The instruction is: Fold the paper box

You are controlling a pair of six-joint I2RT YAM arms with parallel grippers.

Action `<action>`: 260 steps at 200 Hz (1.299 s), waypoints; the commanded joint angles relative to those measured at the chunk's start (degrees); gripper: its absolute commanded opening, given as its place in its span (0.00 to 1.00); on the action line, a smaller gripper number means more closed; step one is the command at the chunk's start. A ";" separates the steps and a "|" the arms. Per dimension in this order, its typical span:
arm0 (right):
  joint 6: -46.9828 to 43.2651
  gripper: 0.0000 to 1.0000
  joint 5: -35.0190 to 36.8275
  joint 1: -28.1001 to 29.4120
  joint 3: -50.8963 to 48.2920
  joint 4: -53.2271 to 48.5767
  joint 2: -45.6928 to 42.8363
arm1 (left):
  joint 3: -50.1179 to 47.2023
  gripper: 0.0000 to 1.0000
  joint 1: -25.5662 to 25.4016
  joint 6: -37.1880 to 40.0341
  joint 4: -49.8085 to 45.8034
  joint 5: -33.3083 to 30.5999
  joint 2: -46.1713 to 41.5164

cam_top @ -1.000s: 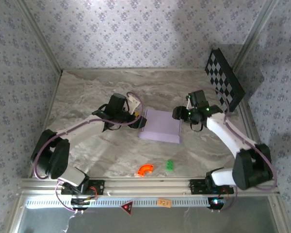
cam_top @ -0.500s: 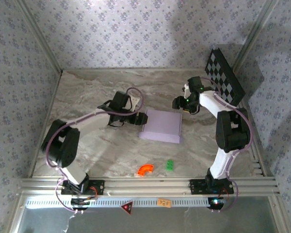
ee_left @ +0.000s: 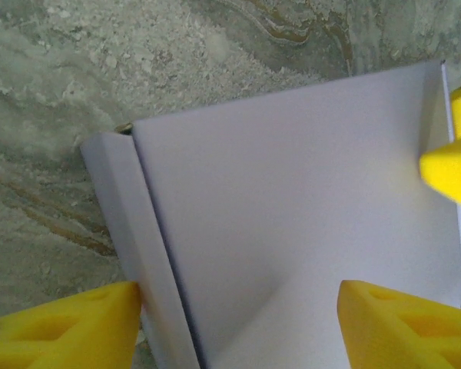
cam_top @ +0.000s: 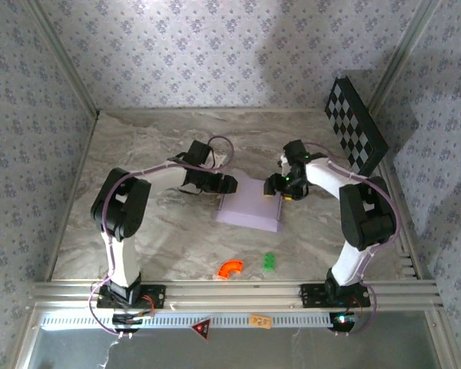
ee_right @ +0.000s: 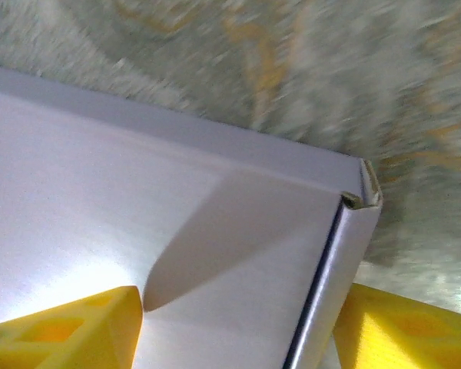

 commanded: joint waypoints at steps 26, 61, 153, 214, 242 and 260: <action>5.42 0.66 -1.34 8.56 -0.55 1.70 -2.78 | -11.03 0.67 3.00 -0.68 -0.20 1.71 -9.63; 6.87 0.67 -1.95 12.47 -0.58 2.45 -3.33 | -18.14 0.66 5.58 -0.25 -2.21 0.57 -16.56; 3.02 0.64 -1.34 12.62 8.13 -3.07 -1.81 | -21.81 0.69 9.21 -1.12 -4.10 -1.22 -26.94; 2.48 0.57 -8.45 11.98 13.84 -2.25 6.87 | -27.08 0.70 9.22 -8.02 -0.82 1.45 -33.41; 1.86 0.57 -8.55 11.31 14.61 -2.31 8.51 | -28.57 0.70 9.21 -9.07 -0.63 0.94 -35.90; 1.53 0.57 -8.50 10.99 14.57 -2.25 9.31 | -29.30 0.70 9.21 -9.22 -0.75 0.86 -37.02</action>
